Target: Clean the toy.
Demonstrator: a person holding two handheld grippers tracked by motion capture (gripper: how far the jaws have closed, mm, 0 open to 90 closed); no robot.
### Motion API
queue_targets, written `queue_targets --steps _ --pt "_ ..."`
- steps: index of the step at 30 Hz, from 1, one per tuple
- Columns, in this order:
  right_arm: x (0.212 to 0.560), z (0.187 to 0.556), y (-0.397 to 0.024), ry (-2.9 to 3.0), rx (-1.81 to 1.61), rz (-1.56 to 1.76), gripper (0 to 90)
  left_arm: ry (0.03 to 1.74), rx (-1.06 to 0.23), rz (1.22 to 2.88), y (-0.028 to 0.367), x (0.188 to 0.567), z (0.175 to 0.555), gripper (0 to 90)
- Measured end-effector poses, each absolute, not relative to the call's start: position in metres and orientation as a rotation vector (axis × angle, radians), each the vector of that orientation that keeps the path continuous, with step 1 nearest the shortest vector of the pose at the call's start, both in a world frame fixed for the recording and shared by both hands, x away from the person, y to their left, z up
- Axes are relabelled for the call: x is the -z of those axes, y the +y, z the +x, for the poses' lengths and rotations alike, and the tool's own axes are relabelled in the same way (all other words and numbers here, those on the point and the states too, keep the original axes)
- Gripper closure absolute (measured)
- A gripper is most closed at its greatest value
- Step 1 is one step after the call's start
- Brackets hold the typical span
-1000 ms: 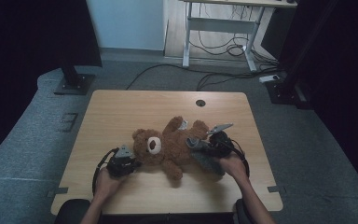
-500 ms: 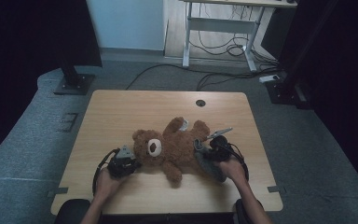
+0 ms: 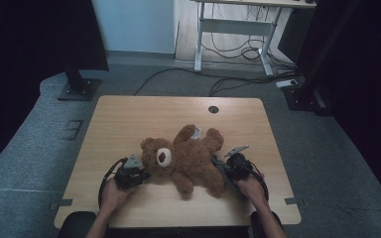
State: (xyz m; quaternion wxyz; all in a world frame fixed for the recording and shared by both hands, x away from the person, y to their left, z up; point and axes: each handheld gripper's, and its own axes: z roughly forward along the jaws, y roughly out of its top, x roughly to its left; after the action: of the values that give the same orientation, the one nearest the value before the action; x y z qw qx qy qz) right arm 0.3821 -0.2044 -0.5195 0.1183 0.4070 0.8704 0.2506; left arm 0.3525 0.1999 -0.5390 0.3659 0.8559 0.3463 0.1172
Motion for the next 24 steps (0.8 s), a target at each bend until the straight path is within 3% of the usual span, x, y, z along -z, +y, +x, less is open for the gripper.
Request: queue_targets --steps 19,24 --pt "0.514 0.33 -0.226 2.562 -0.768 1.14 76.9 0.891 -0.3 2.204 0.2 0.539 0.352 78.1" --pt "0.49 0.324 -0.242 2.459 -0.819 1.162 76.9 0.89 -0.299 2.203 0.2 0.539 0.353 78.1"
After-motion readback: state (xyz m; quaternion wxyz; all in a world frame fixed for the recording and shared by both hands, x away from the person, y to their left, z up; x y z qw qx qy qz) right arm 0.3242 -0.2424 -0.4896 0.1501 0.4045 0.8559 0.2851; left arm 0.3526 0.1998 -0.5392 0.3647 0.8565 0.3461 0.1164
